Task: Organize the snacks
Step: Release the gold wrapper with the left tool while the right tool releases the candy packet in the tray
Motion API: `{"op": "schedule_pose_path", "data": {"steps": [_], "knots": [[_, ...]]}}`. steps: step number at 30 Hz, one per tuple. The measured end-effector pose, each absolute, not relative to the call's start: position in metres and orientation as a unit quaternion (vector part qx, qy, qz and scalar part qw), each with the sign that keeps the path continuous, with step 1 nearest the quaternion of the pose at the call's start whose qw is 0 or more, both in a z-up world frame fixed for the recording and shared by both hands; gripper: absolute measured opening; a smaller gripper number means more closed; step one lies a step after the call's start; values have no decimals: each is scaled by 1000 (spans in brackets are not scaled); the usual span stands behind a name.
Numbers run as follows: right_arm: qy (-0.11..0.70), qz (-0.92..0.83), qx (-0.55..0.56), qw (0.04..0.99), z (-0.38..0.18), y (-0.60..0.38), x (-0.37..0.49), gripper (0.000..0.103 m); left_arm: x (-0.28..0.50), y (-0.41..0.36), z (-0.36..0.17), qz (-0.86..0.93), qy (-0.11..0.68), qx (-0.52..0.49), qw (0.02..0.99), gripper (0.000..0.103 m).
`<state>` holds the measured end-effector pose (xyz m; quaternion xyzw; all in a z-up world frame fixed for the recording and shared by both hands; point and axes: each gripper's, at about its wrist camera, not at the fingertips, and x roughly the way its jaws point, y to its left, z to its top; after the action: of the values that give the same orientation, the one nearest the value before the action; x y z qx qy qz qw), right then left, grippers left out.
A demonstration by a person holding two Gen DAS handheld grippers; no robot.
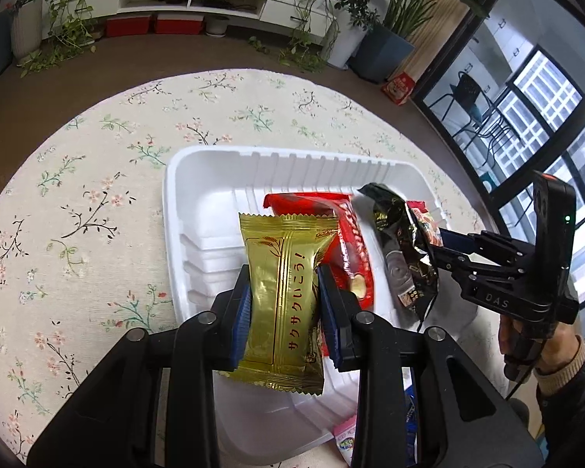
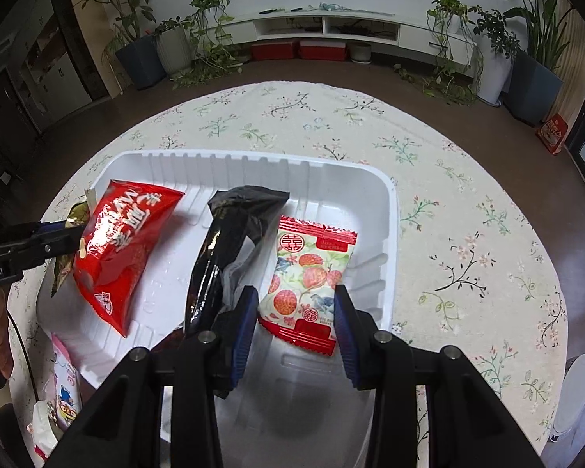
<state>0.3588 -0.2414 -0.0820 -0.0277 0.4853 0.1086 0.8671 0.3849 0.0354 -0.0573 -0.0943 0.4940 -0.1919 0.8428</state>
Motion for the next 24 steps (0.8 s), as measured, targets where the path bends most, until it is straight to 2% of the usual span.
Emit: {"op": "schedule_pose_path", "data": {"steps": [15,18,19,20,22,24], "knots": [[485,103,-51,867,-89,-235,358,47,387,26,-72,-164,506,-75,844,32],[484,101,-52,868,-87,-234,355,48,383,24,-69,-171,498,-79,847,45],[482,101,-50,869,-85,-234,354,50,380,23,-67,-172,495,-78,848,58],[480,102,-49,870,-83,-234,353,51,379,20,-65,-171,489,-73,852,75],[474,97,-49,874,-79,-233,350,63,376,20,-62,-170,481,-67,857,80],[467,95,-47,878,-76,-233,349,66,374,20,-58,-167,479,-64,860,80]]}}
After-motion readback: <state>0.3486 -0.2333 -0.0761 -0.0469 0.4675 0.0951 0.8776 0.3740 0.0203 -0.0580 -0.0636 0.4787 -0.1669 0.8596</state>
